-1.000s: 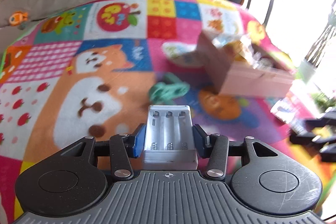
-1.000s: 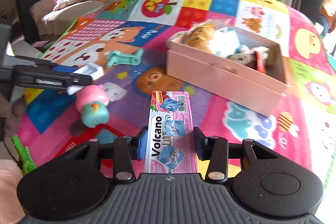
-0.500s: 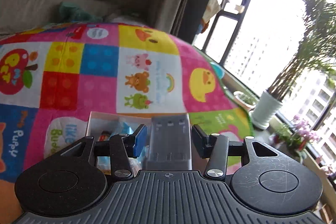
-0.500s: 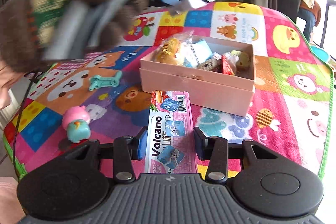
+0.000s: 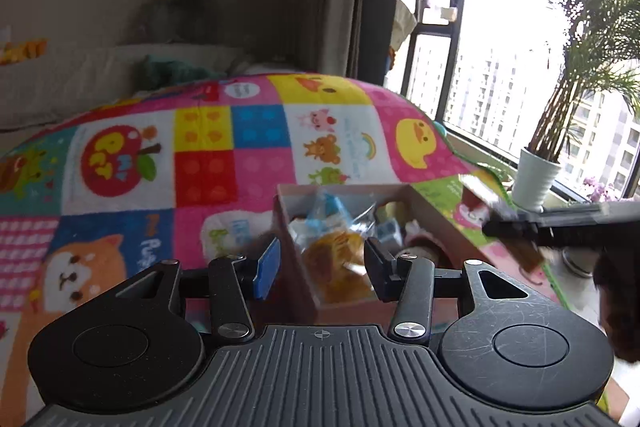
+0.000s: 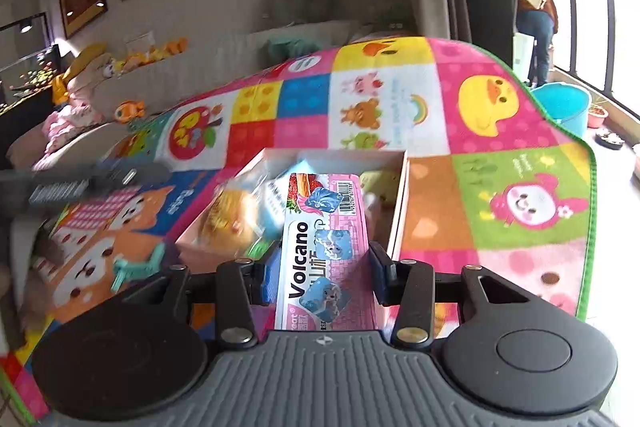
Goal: Organize objects
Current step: 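Drop the charger into the pink box with left while right drops the Volcano packet in, then grasp the teal plastic toy with the left gripper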
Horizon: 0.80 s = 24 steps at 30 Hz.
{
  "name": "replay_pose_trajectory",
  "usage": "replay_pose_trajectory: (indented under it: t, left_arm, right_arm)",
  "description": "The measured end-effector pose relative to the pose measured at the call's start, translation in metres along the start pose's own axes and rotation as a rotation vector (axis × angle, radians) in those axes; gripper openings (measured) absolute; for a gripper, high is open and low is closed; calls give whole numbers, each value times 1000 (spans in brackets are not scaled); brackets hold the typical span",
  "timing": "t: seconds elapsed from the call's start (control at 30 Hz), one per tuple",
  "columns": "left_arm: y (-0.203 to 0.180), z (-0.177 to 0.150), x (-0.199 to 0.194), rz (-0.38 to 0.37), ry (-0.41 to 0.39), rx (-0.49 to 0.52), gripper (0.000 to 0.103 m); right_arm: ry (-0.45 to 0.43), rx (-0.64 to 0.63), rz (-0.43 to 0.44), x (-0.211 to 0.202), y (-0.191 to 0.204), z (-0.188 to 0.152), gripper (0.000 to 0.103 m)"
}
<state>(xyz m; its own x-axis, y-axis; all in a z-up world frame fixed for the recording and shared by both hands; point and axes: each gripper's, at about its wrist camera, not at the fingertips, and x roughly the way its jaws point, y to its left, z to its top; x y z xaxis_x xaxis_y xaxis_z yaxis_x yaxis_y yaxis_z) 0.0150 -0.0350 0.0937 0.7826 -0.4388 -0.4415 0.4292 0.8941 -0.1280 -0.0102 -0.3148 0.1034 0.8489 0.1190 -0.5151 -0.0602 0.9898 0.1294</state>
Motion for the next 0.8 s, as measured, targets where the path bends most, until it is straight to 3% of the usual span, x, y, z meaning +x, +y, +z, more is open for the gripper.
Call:
replay_pose_trajectory:
  t: [0.1,0.13,0.2,0.33,0.5,0.57,0.67,0.8]
  left_arm:
    - [29,-21,-12,71,43,-94,51]
    - [39,-27,-17,97,51,-123,51]
    - [59,-41,-30,131,58,-162,51]
    - [94,-66,-41,162,88,-216,51]
    - [109,-84,-34,129,112,-302,51]
    - [102,-84,-30,94,109,-284,51]
    - [87,-78,-16,62,117,-215,51]
    - [81,-69,8,175,143,-178,51]
  right_arm:
    - [3,-38,-58,45,0,28,45]
    - [27,-30,-72,56,-2,33,50]
    - [43,14,-67,60,-8,35,51]
    - [38,41,-42,38,-9,14,67]
    - [66,-68,-29,10,27,-33,80]
    - [95,-107,24,6,49,-52,92]
    - [151,-165,95,13,84,-80,93]
    - [162,-258,101,22,125,-106,94]
